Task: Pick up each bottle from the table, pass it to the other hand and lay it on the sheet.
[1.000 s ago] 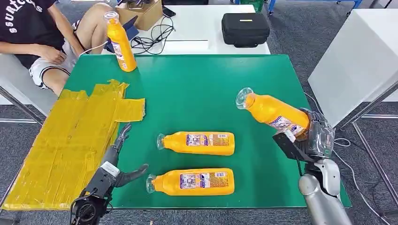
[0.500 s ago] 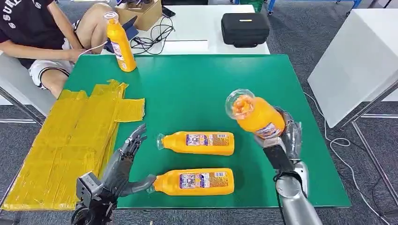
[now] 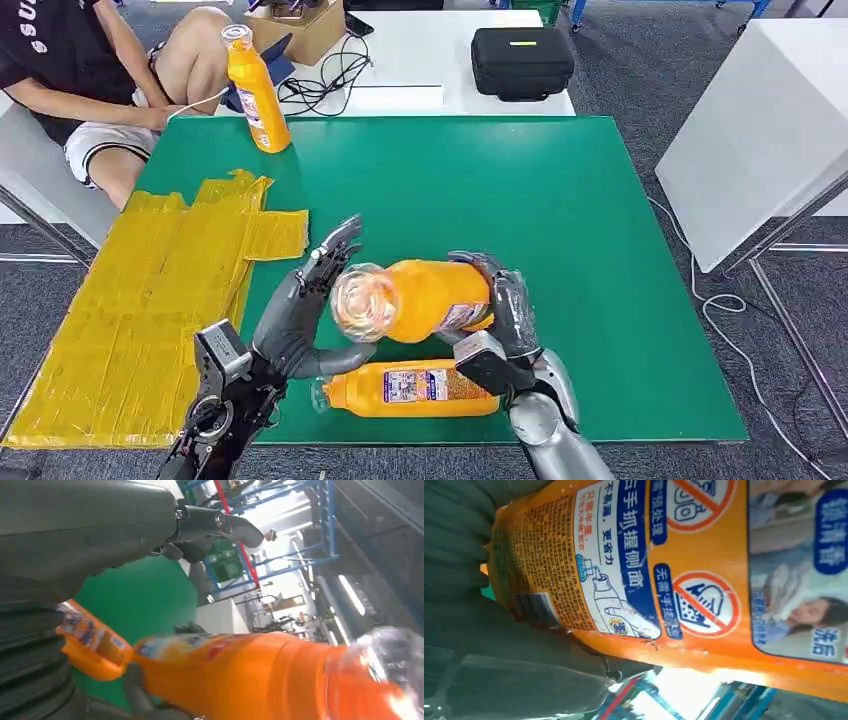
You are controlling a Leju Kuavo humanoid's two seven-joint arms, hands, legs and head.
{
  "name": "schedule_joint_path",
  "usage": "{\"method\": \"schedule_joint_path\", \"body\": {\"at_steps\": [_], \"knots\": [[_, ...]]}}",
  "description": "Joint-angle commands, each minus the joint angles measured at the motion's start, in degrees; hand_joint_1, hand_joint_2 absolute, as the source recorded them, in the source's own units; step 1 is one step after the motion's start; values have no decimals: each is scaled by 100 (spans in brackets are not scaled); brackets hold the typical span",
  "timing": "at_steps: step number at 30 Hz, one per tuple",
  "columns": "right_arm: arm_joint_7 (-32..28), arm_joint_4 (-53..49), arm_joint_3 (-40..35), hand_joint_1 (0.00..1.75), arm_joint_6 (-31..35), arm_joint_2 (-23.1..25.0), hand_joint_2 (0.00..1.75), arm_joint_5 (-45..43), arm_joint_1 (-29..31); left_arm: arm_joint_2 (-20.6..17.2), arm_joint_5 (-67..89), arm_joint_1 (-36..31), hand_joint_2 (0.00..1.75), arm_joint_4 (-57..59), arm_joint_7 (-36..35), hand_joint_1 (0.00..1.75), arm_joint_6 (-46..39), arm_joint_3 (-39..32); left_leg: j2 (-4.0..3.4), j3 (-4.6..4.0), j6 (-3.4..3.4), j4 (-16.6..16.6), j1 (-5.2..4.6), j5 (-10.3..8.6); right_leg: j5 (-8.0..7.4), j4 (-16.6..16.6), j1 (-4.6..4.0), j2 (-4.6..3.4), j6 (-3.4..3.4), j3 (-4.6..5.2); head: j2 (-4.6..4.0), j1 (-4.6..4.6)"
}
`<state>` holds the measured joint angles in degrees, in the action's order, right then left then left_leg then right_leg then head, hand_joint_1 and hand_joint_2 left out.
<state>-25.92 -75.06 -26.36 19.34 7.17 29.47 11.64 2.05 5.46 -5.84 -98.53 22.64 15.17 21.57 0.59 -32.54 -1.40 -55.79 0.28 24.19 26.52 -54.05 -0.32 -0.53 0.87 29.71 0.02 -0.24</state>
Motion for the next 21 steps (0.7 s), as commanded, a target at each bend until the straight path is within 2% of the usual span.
{"method": "schedule_joint_path", "body": {"at_steps": [1, 6, 7, 14, 21], "knots": [[116, 267, -648, 175, -8, 81, 175, 152, 347, 64, -75, -437, 175, 515, -12, 0, 44, 246, 3, 12, 4, 2, 2, 3, 4, 4, -2, 10, 4, -13, 0, 0], [119, 280, -644, 175, -9, 56, 175, 149, 357, 50, -78, -415, 175, 486, -9, 0, 47, 247, 0, 9, 2, 4, -1, 2, 2, 4, 1, 5, 4, -8, 0, 0], [123, 294, -651, 175, -46, 68, 175, 96, 372, 36, -94, -392, 175, 436, 6, 0, 27, 241, -4, 32, 5, 0, 3, 15, 12, 6, -3, 8, 10, -34, 0, 2], [58, 764, -729, 175, -6, 349, 175, -420, 748, -36, -71, -152, 175, 19, 36, 0, -124, 287, -16, 15, 5, 1, 2, 8, 3, 3, -3, -9, 4, -13, 0, 2], [69, 759, -702, 175, 31, 379, 175, -506, 733, -8, -41, -55, 175, -78, 27, 0, -141, 310, -16, 14, 5, -1, 2, 9, 4, 0, -2, -8, 5, -11, 0, 2]]}}
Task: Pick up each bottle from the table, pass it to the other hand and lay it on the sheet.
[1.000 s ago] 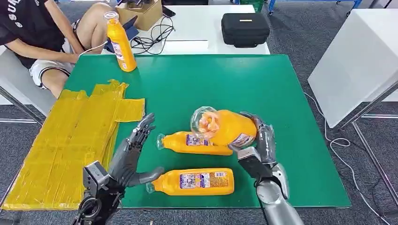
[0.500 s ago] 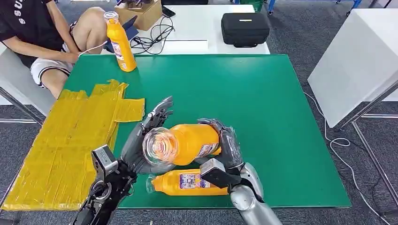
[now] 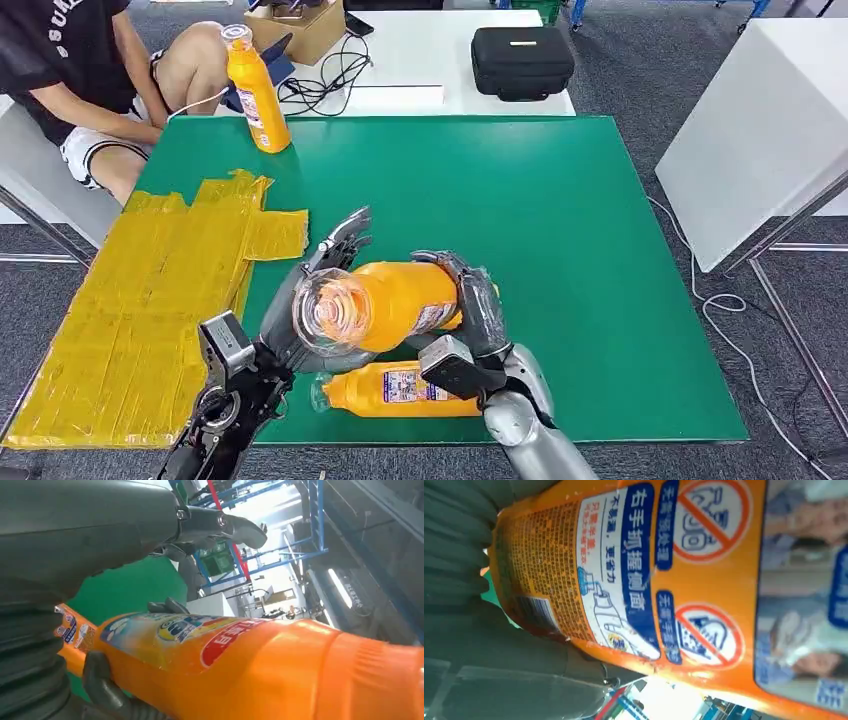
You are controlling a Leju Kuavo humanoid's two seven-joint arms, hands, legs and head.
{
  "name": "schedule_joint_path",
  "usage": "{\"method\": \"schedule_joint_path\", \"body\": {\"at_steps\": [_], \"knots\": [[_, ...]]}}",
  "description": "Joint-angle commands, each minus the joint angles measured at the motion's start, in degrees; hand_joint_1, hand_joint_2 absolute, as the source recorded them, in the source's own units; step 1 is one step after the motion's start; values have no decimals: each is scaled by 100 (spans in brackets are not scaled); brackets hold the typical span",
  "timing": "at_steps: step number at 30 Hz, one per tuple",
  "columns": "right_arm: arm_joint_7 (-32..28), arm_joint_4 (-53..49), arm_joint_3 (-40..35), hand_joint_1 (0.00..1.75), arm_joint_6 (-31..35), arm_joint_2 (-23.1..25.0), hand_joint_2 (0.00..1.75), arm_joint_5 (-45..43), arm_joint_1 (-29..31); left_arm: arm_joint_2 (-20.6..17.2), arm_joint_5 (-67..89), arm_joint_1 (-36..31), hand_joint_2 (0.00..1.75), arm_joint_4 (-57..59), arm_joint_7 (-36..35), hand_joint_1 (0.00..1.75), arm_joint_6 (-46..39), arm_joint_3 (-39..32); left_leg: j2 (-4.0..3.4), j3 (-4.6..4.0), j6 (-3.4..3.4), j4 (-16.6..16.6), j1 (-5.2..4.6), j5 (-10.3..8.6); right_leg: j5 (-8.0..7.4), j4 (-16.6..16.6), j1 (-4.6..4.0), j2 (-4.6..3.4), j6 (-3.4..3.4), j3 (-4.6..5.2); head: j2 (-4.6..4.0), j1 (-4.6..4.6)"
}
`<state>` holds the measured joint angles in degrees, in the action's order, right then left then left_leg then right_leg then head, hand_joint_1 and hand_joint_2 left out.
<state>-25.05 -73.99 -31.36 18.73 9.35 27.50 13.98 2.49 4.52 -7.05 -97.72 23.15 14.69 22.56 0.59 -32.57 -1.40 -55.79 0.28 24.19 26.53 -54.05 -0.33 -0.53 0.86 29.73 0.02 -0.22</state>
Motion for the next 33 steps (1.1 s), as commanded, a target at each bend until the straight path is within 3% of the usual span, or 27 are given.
{"method": "schedule_joint_path", "body": {"at_steps": [1, 6, 7, 19, 25, 26, 27, 33], "knots": [[-19, 652, -202, 175, 92, 161, 175, -310, 499, -52, 53, 66, 175, -159, -23, 0, -93, 211, -17, 17, 5, -1, 1, 9, 4, 0, -1, -9, 5, -13, 0, 0], [7, 615, -212, 175, 242, 237, 175, -457, 411, 112, 141, 158, 175, -324, -25, 0, -59, 233, -18, 21, 5, -1, 3, 11, 5, 3, -3, -9, 6, -19, 0, 0], [228, 877, -918, 175, -245, 394, 175, -83, 534, 254, 90, 45, 175, -424, -126, 0, -14, 65, -11, 20, 3, 5, 0, 8, 4, 7, 0, -4, 6, -18, 0, 0], [311, 1630, -1426, 175, -765, 635, 175, 10, 704, 414, 52, 73, 175, -465, -194, 0, 26, -218, -5, 22, 5, 2, 4, 11, 9, 6, -4, 5, 7, -24, 0, 0], [288, 1695, -1385, 175, -727, 658, 175, 6, 729, 459, 104, 104, 175, -433, -186, 5, -67, -316, 2, 9, 3, 3, 5, 4, 4, 7, -4, 9, 4, -10, 0, 0], [281, 1687, -1338, 175, -701, 656, 175, -20, 728, 463, 109, 118, 175, -419, -182, 152, -74, -341, 1, 19, 4, 1, 4, 9, 9, 6, -4, 10, 6, -21, 0, -2], [260, 1653, -1269, 175, -668, 642, 175, -62, 711, 481, 106, 153, 175, -399, -181, 175, -73, -379, 0, 13, 3, 3, 5, 6, 5, 7, -4, 7, 5, -15, 0, 0], [222, 1549, -1180, 175, -583, 584, 175, -67, 659, 500, 114, 226, 175, -368, -161, 175, -101, -432, 2, 12, 3, 5, 2, 5, 5, 7, -2, 10, 5, -13, 0, 0]]}}
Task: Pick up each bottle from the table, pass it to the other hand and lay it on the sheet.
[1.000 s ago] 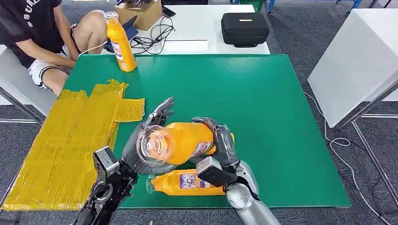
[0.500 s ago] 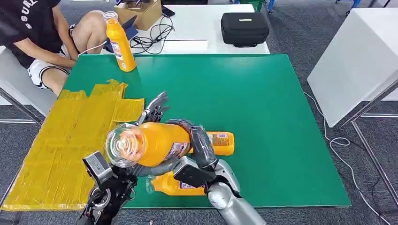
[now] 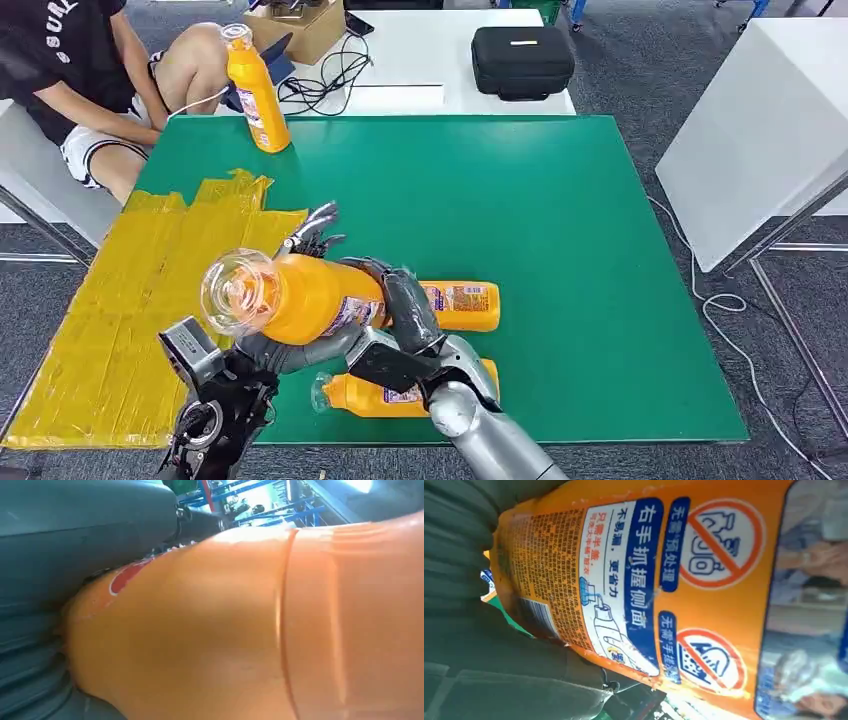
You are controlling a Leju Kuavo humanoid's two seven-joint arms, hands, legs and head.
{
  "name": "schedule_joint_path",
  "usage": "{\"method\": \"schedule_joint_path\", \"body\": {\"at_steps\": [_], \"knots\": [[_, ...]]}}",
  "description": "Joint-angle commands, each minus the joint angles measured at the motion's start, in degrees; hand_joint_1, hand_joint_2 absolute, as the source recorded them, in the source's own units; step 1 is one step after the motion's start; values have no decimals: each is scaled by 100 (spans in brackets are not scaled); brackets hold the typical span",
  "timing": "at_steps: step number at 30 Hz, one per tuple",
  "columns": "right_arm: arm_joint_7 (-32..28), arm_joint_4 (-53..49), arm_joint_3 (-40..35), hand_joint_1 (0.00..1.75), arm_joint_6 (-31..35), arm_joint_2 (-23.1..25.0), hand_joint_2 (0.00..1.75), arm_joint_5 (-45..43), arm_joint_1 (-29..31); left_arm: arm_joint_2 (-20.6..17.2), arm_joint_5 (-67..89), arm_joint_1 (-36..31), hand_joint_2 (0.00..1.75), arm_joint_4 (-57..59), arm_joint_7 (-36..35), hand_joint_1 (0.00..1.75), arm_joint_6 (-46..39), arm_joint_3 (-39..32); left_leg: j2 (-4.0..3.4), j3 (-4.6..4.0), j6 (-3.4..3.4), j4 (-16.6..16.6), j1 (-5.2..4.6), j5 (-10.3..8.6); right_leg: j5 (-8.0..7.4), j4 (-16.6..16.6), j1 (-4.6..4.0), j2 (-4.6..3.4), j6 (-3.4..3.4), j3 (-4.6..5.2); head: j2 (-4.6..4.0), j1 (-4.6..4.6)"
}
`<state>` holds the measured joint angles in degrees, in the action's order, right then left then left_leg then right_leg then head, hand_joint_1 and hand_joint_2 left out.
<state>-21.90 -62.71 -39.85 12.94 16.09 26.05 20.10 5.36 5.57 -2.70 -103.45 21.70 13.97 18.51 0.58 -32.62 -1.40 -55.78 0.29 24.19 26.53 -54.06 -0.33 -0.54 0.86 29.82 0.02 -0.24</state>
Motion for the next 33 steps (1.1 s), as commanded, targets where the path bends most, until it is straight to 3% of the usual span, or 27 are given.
{"method": "schedule_joint_path", "body": {"at_steps": [1, 12, 13, 14, 17, 24, 27, 30, 33], "knots": [[-98, 378, -295, 175, 24, -109, 175, 74, 27, 216, 17, -186, 175, 207, -9, 175, -32, -41, 5, 26, 4, 3, 5, 10, 9, 10, -5, 14, 7, -33, 0, 2], [-203, -94, 3, 175, 8, -324, 175, -93, -201, 101, -29, 143, 175, 33, 223, 175, -257, -289, -2, 51, 6, 2, 7, 24, 19, 14, -7, 14, 13, -59, 0, 2], [-196, -160, 46, 171, 16, -340, 175, -118, -208, 110, -42, 121, 175, 41, 200, 175, -296, -340, 6, 19, 2, 5, 2, 5, 6, 11, -2, 14, 6, -24, 0, 0], [-172, -258, 117, 0, 33, -369, 175, -148, -225, 128, -23, 105, 175, 46, 154, 175, -380, -417, 6, 21, 3, 4, 3, 7, 7, 10, -3, 15, 8, -26, 0, 2], [-102, -790, 425, 0, 110, -579, 175, -222, -406, 100, 119, 73, 175, 107, 118, 175, -629, -663, 13, 11, 2, 1, 2, 3, 6, 6, -2, 20, 7, -17, 0, 2], [44, -1722, 1048, 0, 497, -1051, 175, 653, -992, -138, 995, -365, 175, 700, 181, 175, -1833, -975, 28, 15, 1, 8, -1, -2, 5, 13, 1, 33, 6, -23, 0, 2], [36, -2125, 1342, 0, 739, -1298, 175, 743, -1294, -323, 1366, -639, 175, 889, 87, 175, -2151, -986, 19, 40, 5, 6, 3, 11, 14, 16, -2, 32, 12, -50, 0, 2], [91, -2411, 1746, 0, 993, -1521, 175, 776, -1617, -712, 2562, -1160, 175, 1256, -150, 175, -2707, -804, 59, 24, 4, 2, 4, 2, 16, 14, -3, 68, 9, -44, 0, 2], [37, -2598, 1977, 0, 1009, -1574, 175, 797, -1843, -742, 2888, -1446, 175, 1571, -272, 175, -2710, -744, 51, 15, 4, 3, 2, -2, 10, 12, -2, 55, 6, -31, 0, 0]]}}
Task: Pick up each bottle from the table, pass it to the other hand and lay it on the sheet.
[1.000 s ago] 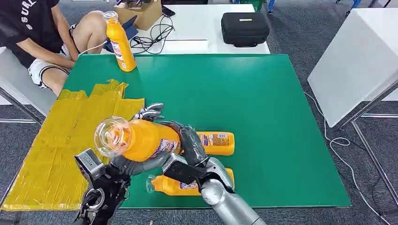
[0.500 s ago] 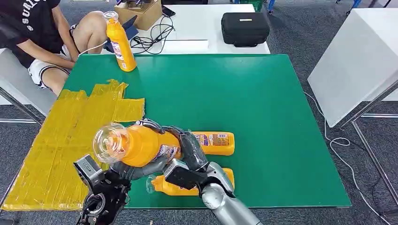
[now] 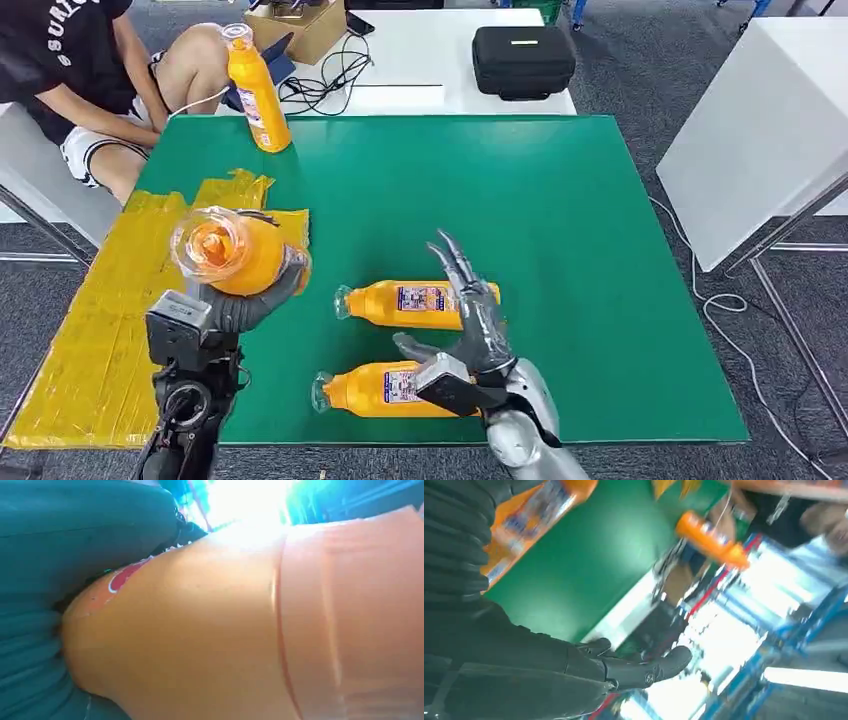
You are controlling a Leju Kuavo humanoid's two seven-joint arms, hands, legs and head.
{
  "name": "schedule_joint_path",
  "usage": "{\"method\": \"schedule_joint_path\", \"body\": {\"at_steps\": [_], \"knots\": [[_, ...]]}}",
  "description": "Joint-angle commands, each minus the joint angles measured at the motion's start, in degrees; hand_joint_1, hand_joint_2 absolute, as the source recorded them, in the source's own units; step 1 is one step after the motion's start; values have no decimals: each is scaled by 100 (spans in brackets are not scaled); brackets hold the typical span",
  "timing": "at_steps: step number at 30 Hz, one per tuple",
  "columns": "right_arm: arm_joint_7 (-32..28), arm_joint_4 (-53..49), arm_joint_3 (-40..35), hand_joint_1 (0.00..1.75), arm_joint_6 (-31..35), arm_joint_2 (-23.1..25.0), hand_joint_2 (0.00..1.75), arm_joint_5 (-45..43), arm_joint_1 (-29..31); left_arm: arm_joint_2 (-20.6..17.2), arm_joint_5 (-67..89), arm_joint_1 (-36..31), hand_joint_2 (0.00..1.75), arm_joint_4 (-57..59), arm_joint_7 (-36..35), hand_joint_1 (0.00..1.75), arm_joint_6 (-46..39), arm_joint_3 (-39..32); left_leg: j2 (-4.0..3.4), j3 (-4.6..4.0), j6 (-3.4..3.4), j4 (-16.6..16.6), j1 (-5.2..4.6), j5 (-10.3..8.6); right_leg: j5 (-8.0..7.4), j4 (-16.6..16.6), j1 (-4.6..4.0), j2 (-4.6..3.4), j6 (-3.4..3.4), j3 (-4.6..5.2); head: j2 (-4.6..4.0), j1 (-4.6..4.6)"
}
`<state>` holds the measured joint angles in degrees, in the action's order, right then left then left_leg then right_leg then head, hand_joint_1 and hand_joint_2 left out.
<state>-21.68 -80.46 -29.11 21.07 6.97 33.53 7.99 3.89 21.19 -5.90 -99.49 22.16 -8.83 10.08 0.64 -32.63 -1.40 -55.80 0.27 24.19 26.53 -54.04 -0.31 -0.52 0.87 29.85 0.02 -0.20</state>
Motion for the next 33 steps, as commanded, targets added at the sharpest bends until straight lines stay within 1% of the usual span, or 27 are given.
{"method": "schedule_joint_path", "body": {"at_steps": [1, 3, 4, 7, 8, 9, 10, 11, 12, 13, 15, 17, 18, 20, 21, 22, 23, 25, 28, 30, 32, 33], "knots": [[3, -964, 1091, 0, 271, -586, 175, 124, -780, -720, 1746, -1324, 175, 1437, -455, 175, -432, 217, 27, 11, 2, 5, -1, -3, 6, 7, 1, 35, 5, -20, 0, 0], [16, -1153, 1241, 0, 271, -585, 175, 196, -923, -827, 2004, -1634, 175, 1878, -577, 175, -422, 299, 27, 14, 4, 4, 0, -2, 8, 4, 0, 36, 5, -25, 0, -7], [27, -1224, 1316, 0, 296, -589, 175, 260, -978, -911, 2470, -1807, 175, 2104, -726, 175, -545, 395, 21, 8, 2, 4, -1, -3, 5, 3, 1, 27, 4, -15, 0, -2], [36, -1436, 1539, 0, 317, -683, 175, 406, -1108, -943, 3387, -2333, 175, 2832, -1057, 175, -659, 515, 42, 15, 5, -1, 1, -1, 13, 0, -1, 55, 6, -30, 0, -4], [32, -1489, 1607, 0, 326, -722, 175, 426, -1141, -945, 3550, -2449, 175, 3021, -1131, 175, -621, 523, 36, 8, 4, 0, 2, -4, 8, 2, -2, 46, 5, -20, 0, -2], [33, -1522, 1662, 0, 335, -726, 175, 423, -1156, -985, 3737, -2557, 175, 3206, -1243, 175, -500, 593, 44, 26, 8, -7, 7, 6, 18, 1, -7, 61, 9, -45, 0, -4], [33, -1590, 1777, 0, 393, -719, 175, 427, -1203, -1005, 3899, -2763, 175, 3528, -1316, 175, -332, 651, 25, 13, 2, 2, 1, -1, 7, 3, -1, 35, 6, -21, 0, -4], [-5, -1685, 1882, 0, 410, -744, 175, 389, -1242, -996, 4011, -3052, 175, 3966, -1358, 175, -232, 678, 26, 14, 2, 2, 0, -2, 7, 3, 0, 35, 6, -24, 0, 0], [-16, -1704, 1908, 0, 385, -750, 175, 373, -1247, -982, 4015, -3118, 175, 4076, -1331, 175, -263, 669, 31, 14, 3, -4, 3, 0, 10, -1, -3, 41, 7, -28, 0, -7], [-24, -1744, 2015, 0, 430, -722, 175, 339, -1256, -1016, 4249, -3377, 175, 4471, -1487, 175, -149, 767, 21, 12, 2, -1, 0, -1, 6, 0, 0, 29, 7, -19, 0, -5], [-44, -1767, 2054, 0, 401, -745, 175, 297, -1250, -1009, 4256, -3543, 175, 4677, -1465, 175, -111, 753, 13, 4, 1, -2, 0, -3, 2, -3, 0, 20, 5, -10, 0, -4], [-73, -1763, 2185, 0, 415, -777, 175, 190, -1307, -1099, 4620, -4167, 175, 5659, -1772, 175, 86, 895, 20, 10, 3, -6, 4, 0, 5, -2, -3, 30, 8, -20, 0, 2], [-125, -1769, 2240, 0, 416, -768, 175, 156, -1360, -1113, 4642, -4335, 175, 5982, -1705, 175, 15, 884, 21, 10, 4, -10, 7, 2, 7, -5, -6, 33, 8, -23, 0, -7], [-174, -1765, 2324, 0, 412, -769, 175, 116, -1415, -1225, 4806, -4675, 175, 6619, -1877, 175, 309, 926, 16, 14, 4, -5, 4, 1, 5, -1, -3, 26, 6, -23, 0, 0], [-189, -1767, 2341, 0, 403, -765, 175, 103, -1418, -1218, 4826, -4741, 175, 6749, -1850, 175, 263, 924, 16, 17, 5, -9, 6, 4, 8, -4, -5, 28, 6, -26, 0, -4], [-189, -1773, 2374, 0, 422, -758, 175, 103, -1396, -1197, 4876, -4898, 175, 7073, -1923, 175, 423, 929, 2, 15, 4, -5, 4, 3, 3, -2, -3, 11, 6, -19, 0, 0], [-141, -1787, 2404, 0, 436, -749, 175, 119, -1378, -1196, 4961, -5025, 175, 7328, -2208, 175, 681, 917, 0, 26, 7, -7, 6, 10, 8, -2, -6, 13, 7, -32, 0, 0], [-103, -1803, 2404, 0, 427, -741, 175, 142, -1359, -1215, 5024, -5120, 175, 7504, -2299, 175, 788, 930, -8, 13, 4, -6, 3, 5, 2, -6, -3, -3, 6, -14, 0, -2], [-45, -1872, 2394, 0, 449, -703, 175, 224, -1431, -1307, 4973, -5155, 175, 7757, -2354, 175, 941, 781, -14, 28, 6, -12, 6, 16, 12, -9, -6, -1, 9, -30, 0, -2], [-50, -1858, 2368, 0, 449, -649, 175, 259, -1488, -1446, 4973, -5102, 175, 7867, -2415, 175, 1039, 727, -19, 11, 2, 0, 0, 3, -1, -7, -1, -12, 5, -7, 0, -4], [-63, -1799, 2344, 0, 433, -624, 175, 276, -1435, -1548, 4960, -4992, 175, 7906, -2445, 175, 1045, 674, -25, 21, 4, 0, 3, 8, 2, -6, -4, -16, 6, -18, 0, -2], [-63, -1754, 2348, 0, 427, -613, 175, 281, -1384, -1585, 4954, -4933, 175, 7904, -2448, 175, 1058, 647, -26, 14, 3, 1, 0, 4, -1, -8, 0, -19, 5, -8, 0, -2]]}}
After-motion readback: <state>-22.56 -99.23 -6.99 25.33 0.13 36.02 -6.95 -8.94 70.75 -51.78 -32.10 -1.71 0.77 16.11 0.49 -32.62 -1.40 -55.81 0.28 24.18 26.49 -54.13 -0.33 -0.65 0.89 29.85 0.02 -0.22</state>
